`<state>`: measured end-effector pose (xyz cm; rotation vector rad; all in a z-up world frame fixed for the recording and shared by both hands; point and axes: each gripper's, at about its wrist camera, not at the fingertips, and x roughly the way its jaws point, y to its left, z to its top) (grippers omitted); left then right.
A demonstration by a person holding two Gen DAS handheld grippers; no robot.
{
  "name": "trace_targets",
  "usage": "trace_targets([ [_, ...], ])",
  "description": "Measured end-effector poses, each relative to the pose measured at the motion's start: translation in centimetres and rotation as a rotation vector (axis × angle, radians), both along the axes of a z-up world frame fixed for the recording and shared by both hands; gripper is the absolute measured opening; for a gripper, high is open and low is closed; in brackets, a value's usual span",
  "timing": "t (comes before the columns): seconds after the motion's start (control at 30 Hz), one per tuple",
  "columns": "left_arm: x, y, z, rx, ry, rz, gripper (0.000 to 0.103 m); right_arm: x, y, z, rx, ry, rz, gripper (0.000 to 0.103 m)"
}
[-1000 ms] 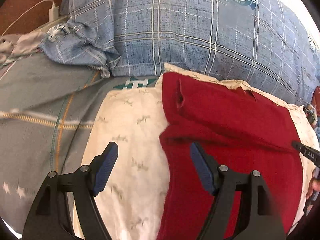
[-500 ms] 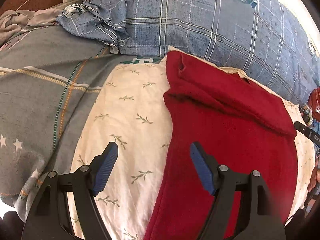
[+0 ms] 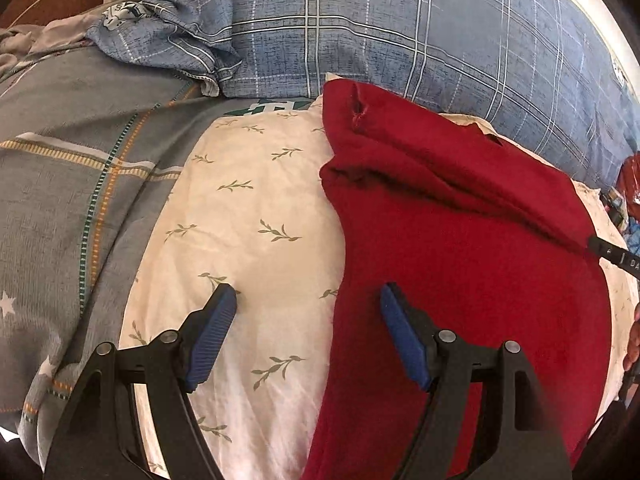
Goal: Fold small clothes
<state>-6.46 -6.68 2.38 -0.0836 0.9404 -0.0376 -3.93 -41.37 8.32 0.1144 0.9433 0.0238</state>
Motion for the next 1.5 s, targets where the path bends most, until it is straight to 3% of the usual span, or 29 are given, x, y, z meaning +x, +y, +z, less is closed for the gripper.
trace_targets([
  [0.13, 0.0, -0.1, -0.1, 0.006, -0.001, 0.002, 0.076, 0.4, 0.0, -1.0, -0.008, 0.025, 0.016, 0.035],
  [0.3, -1.0, 0.1, 0.5, 0.0, 0.014, -0.007, 0.076, -1.2, -0.7, 1.0, 0.063, 0.028, 0.027, 0.04],
  [0.5, -3.5, 1.1, 2.0, -0.057, 0.021, -0.016, 0.076, -6.2, -3.0, 3.2, 0.119, 0.048, 0.075, 0.055],
  [0.6, -5.3, 1.6, 2.0, -0.038, 0.033, -0.029, 0.076, -9.1, -3.8, 3.3, 0.199, 0.09, 0.123, 0.056],
  [0.87, -9.5, 2.1, 1.4, 0.053, 0.078, -0.07, 0.076, -15.4, -1.5, 0.1, 0.21, 0.205, 0.237, 0.056],
  [1.1, -11.7, 2.1, 0.2, -0.005, 0.139, -0.097, 0.076, -18.1, -0.4, -1.7, 0.238, 0.283, 0.299, 0.057],
  [1.3, -13.6, 1.2, -0.7, 0.04, 0.157, -0.13, 0.076, -19.8, 0.2, -3.8, 0.282, 0.367, 0.352, 0.06],
  [1.5, -15.2, 1.8, -0.7, 0.012, 0.202, -0.136, 0.075, -20.4, 1.0, -3.9, 0.341, 0.362, 0.418, 0.06],
])
